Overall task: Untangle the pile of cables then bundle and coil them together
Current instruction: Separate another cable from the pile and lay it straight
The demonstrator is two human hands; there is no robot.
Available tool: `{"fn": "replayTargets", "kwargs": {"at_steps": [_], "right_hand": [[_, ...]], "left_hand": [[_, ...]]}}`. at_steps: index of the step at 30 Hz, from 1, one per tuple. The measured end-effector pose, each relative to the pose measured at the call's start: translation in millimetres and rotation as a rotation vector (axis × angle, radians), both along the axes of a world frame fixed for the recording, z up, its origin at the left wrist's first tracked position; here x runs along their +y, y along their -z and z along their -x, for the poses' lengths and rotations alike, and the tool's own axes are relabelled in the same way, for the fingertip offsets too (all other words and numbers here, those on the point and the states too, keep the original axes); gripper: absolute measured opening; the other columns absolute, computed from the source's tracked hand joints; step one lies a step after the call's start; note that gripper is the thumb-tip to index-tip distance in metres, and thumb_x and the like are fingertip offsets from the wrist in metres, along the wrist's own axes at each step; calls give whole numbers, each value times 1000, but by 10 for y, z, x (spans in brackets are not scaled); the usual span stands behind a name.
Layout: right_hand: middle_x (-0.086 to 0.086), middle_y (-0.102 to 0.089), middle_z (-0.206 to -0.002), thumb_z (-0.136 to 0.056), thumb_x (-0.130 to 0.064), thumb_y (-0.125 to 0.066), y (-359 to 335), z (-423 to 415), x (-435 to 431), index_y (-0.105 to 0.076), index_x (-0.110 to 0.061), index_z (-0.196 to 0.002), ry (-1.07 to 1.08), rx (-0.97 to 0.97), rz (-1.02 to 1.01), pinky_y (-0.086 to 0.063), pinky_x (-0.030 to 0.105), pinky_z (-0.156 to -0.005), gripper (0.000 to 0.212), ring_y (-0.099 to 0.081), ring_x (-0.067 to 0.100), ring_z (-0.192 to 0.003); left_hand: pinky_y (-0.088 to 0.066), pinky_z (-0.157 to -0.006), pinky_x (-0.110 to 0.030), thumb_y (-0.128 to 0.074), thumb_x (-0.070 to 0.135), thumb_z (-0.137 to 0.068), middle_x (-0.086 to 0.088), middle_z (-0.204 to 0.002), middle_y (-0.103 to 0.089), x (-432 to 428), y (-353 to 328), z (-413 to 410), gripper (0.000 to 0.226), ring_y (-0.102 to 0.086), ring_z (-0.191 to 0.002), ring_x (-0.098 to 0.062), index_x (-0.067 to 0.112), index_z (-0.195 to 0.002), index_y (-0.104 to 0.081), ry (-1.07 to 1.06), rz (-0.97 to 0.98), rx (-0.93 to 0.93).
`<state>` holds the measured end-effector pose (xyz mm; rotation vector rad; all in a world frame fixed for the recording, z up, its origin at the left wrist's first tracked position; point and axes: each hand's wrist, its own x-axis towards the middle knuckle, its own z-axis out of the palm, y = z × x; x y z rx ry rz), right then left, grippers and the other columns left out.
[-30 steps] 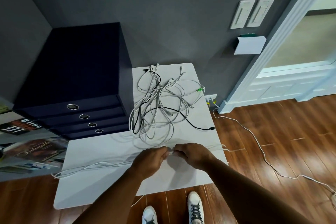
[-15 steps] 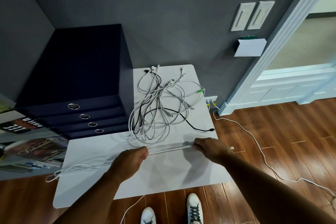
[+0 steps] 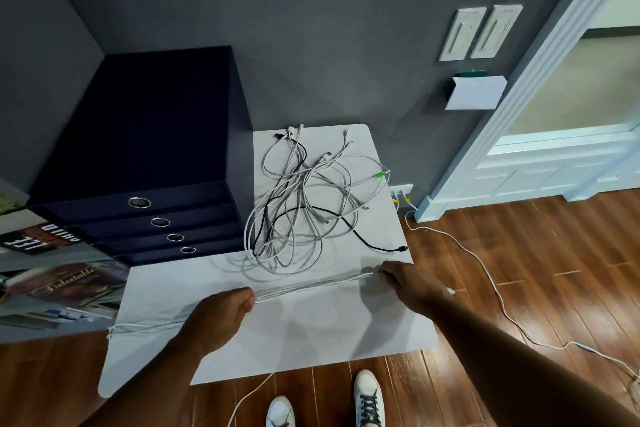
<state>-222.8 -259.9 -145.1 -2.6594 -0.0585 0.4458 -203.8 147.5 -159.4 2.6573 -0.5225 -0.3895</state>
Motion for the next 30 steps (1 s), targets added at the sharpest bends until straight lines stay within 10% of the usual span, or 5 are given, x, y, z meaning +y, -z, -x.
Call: {"fn": "replayTargets", "kwargs": {"at_steps": [6,15,20,30], "right_hand": [[-5,-69,-95,-101,-29,-50,-61,-39,-15,-66,-23,-103,1,-70,-37,-50,34,-73,17,-62,16,-83],[-5,-68,-85,-96,-59,-44,-13,4,-406,-67,-25,-92,-39,-99,267,-49,31,-63,40,-60,15,-76],[-5,-65,-117,-104,-31,-44,70,51,-493,-64,-27,-123,-21,-88,154,-50,27,-80,28,-61,18,-100],[-1,-65,-89,-102,-44,-40,185,119,-565,-62,-24,-93,233,28,281,-54,35,-66,32,-60,17,-75]], "left_hand": [[-46,-58,-35,-55,37,-98,5,-63,-56,-149,-121,-168,34,-51,-59,-8,24,-68,-48,19,19,138],[-41,-99,-18,-47,42,-102,1,-130,-67,-279,-62,-101,45,-61,-122,-15,13,-131,-65,-98,83,145],[-42,-99,-22,-46,42,-102,-2,-130,-67,-260,-71,-155,45,-60,-123,-18,11,-131,-65,-138,72,130],[-49,-96,-26,-40,51,-99,-2,-123,-71,-245,-49,-117,55,-65,-116,-18,12,-126,-68,-173,104,135]]}}
